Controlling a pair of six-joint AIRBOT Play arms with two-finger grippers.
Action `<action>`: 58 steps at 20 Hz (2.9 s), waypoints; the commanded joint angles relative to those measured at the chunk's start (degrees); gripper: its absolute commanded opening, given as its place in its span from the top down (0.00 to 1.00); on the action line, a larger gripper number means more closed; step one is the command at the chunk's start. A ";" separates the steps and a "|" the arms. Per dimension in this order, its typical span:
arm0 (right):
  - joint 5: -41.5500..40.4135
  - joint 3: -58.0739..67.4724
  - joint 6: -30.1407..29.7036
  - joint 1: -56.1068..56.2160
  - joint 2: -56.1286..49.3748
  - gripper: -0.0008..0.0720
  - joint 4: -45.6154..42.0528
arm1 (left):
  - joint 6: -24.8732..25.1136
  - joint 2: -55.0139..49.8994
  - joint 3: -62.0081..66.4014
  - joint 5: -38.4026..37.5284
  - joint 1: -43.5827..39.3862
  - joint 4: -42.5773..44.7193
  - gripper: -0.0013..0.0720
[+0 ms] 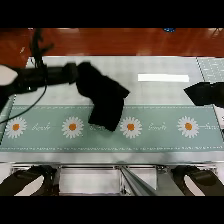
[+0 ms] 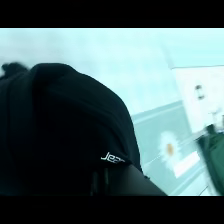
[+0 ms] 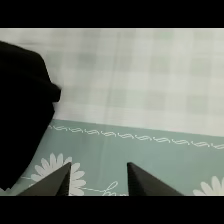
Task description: Fold the shirts.
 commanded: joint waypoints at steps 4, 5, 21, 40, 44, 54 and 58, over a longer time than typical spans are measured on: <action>-4.74 -11.23 1.09 0.00 -3.15 0.43 0.66 | 3.19 -2.38 -20.98 -4.39 4.98 6.91 0.30; -6.93 -12.79 1.05 -0.02 -4.44 0.43 0.72 | 3.13 -3.32 -20.52 -5.75 6.05 10.34 0.29; -12.20 -30.01 -13.68 -29.83 -7.63 0.43 22.75 | 7.50 -10.25 -18.45 -24.55 31.78 -1.49 0.29; -24.92 -30.69 -4.92 6.82 -22.71 0.43 30.27 | 12.83 -27.63 -7.82 -14.05 7.56 -14.32 0.46; -27.63 -30.51 -6.51 11.26 -26.71 0.43 35.80 | 13.90 -29.05 -4.57 -17.55 7.61 -12.35 0.95; -31.71 -27.80 -9.33 16.98 -30.97 0.43 44.57 | 13.88 -29.07 -2.60 -17.66 7.65 -11.56 0.95; -31.65 -20.96 -10.51 18.21 -38.10 0.43 45.55 | 13.88 -29.05 -2.60 -18.25 7.65 -11.56 0.95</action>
